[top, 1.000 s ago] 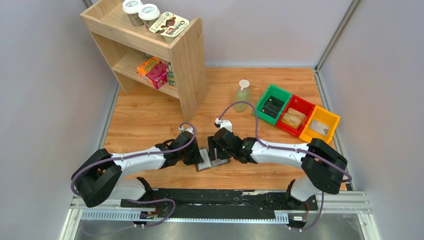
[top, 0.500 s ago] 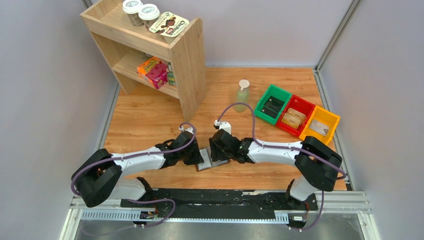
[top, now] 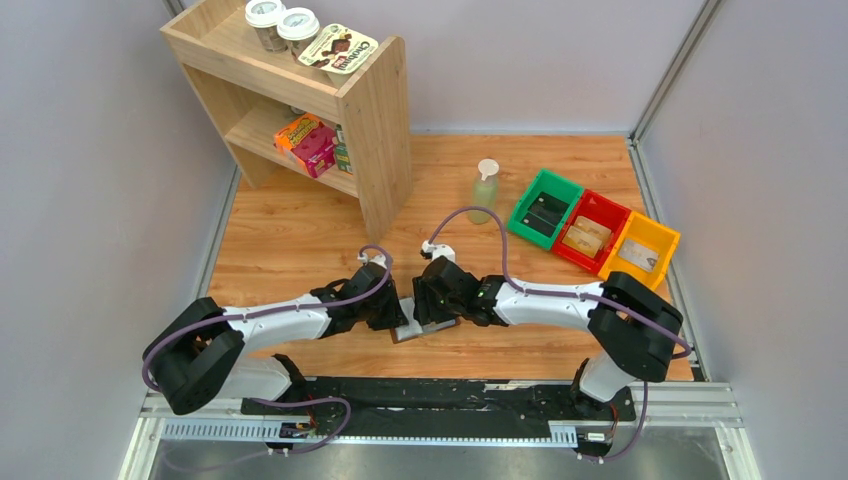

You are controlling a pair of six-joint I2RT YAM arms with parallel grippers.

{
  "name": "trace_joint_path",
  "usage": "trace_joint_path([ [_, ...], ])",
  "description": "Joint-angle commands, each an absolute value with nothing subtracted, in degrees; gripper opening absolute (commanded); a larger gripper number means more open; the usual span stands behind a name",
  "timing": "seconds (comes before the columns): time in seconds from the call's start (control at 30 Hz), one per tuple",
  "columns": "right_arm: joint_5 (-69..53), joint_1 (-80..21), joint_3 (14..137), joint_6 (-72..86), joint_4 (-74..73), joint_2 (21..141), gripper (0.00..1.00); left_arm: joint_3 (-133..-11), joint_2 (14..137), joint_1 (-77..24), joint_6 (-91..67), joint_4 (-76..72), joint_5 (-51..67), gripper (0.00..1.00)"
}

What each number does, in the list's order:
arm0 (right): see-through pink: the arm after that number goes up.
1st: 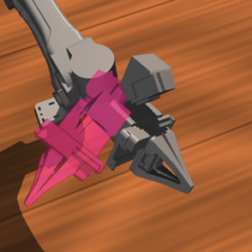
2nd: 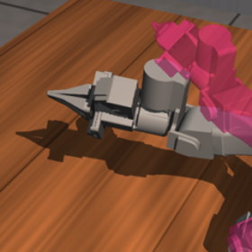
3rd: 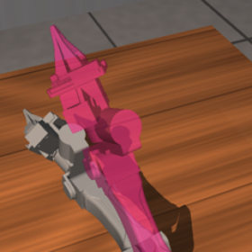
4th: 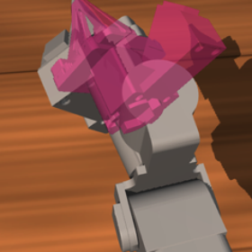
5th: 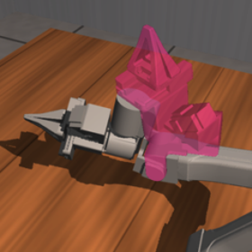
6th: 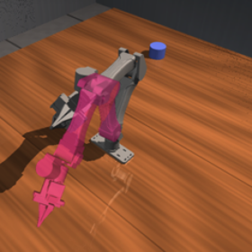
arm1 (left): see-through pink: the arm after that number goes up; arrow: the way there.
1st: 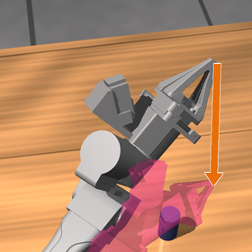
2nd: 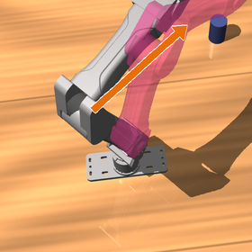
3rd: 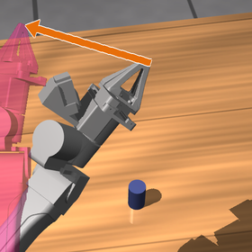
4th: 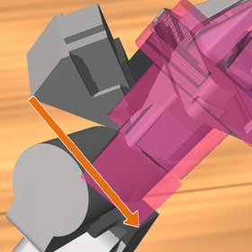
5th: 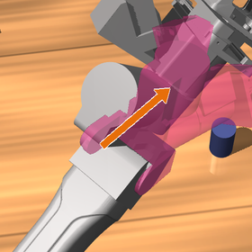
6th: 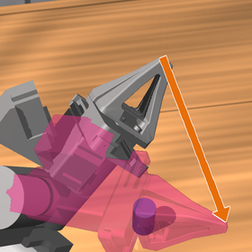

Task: Take the credit cards out of the card holder
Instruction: Remove the credit card from the card holder.

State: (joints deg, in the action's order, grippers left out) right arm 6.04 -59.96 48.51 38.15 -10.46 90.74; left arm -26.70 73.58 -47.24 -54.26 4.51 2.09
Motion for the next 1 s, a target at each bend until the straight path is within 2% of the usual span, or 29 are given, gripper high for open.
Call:
trace_joint_path([
  [0.0, 2.0, -60.3, 49.2, 38.2, -5.7, 89.7, 0.52, -24.7, 74.5, -47.7, -54.9, 6.0, 2.2, 0.13],
  [0.1, 1.0, -60.4, 48.9, 38.2, -4.4, 88.9, 0.53, -24.2, 73.9, -47.7, -55.5, 5.1, 2.2, 0.13],
  [0.37, -7.6, -60.4, 49.4, 38.8, 1.6, 90.9, 0.61, -22.6, 68.9, -47.7, -57.4, 5.1, 0.4, 0.13],
  [0.77, -11.4, -60.2, 51.0, 40.6, 5.1, 98.3, 0.61, -17.9, 40.9, -47.6, -65.0, 20.8, -11.8, 0.21],
  [0.97, -11.3, -60.3, 51.4, 40.3, 4.5, 97.1, 0.6, -19.7, 36.9, -47.6, -64.4, 22.6, -11.7, 0.22],
])
